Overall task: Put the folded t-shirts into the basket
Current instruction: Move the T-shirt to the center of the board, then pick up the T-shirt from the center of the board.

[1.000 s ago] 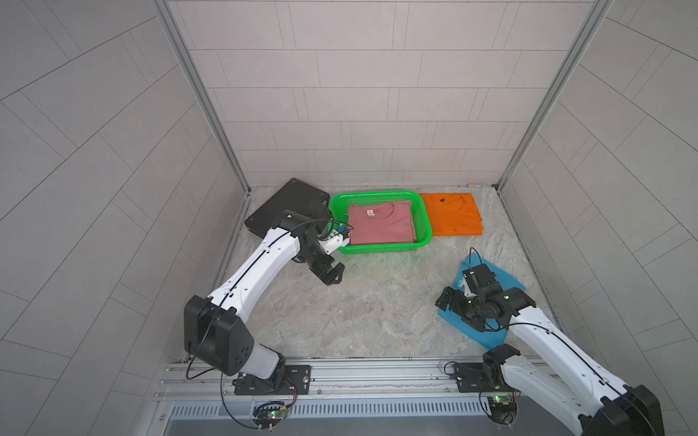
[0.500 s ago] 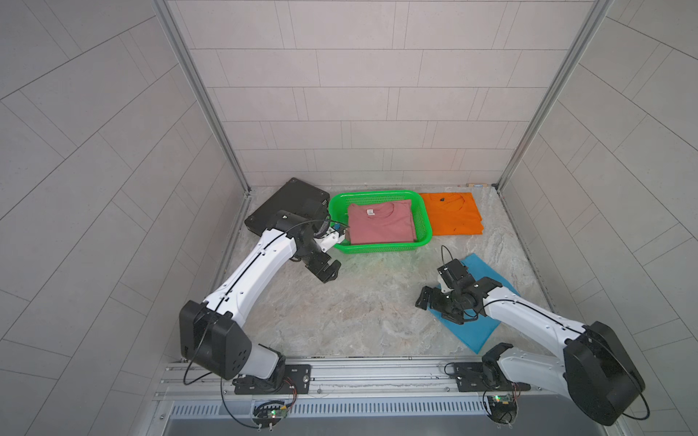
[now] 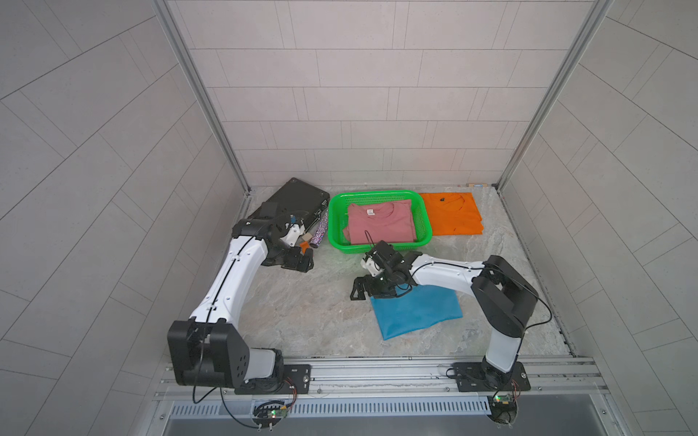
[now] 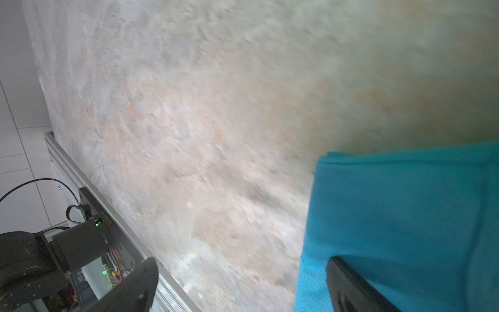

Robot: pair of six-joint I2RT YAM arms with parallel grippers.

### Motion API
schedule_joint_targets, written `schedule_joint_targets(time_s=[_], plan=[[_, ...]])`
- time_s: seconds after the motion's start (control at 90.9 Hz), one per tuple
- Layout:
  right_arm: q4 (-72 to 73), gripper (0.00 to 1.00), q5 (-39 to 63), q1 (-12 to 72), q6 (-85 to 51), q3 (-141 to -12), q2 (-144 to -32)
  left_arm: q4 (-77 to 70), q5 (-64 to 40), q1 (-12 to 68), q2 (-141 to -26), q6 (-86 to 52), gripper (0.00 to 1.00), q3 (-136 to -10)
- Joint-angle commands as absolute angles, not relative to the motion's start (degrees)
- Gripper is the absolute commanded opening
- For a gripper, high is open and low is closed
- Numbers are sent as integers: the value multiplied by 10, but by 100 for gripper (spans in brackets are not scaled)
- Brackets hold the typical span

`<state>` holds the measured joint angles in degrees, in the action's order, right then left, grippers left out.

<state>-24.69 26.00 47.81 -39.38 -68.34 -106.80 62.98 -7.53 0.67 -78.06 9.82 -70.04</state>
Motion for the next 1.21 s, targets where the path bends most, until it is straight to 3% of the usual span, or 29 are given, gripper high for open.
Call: schedule_joint_targets(time_s=[0.0,0.11,0.319,0.528,0.704,0.946,1.067,1.2], plan=[[-252,100,285,482,-357,-729,-1095,562,-158,-39,-765,-36,94,-661],[-240,100,294,483,-359,-740,-1068,501,-202,-50,-764,-99,99,-616],[-259,100,273,465,-383,-687,-945,363,-372,-15,-798,-204,100,-503],[-408,100,191,375,-342,-628,-824,256,-393,76,-821,-239,100,-452],[-509,100,255,234,-296,-587,-775,190,-371,146,-874,-282,98,-424],[-510,90,296,49,-256,-530,-747,186,-348,215,-951,-285,90,-457],[-485,86,300,15,-249,-521,-766,190,-337,224,-977,-282,82,-466],[-453,82,308,-16,-227,-505,-790,177,-352,229,-1008,-286,81,-472]])
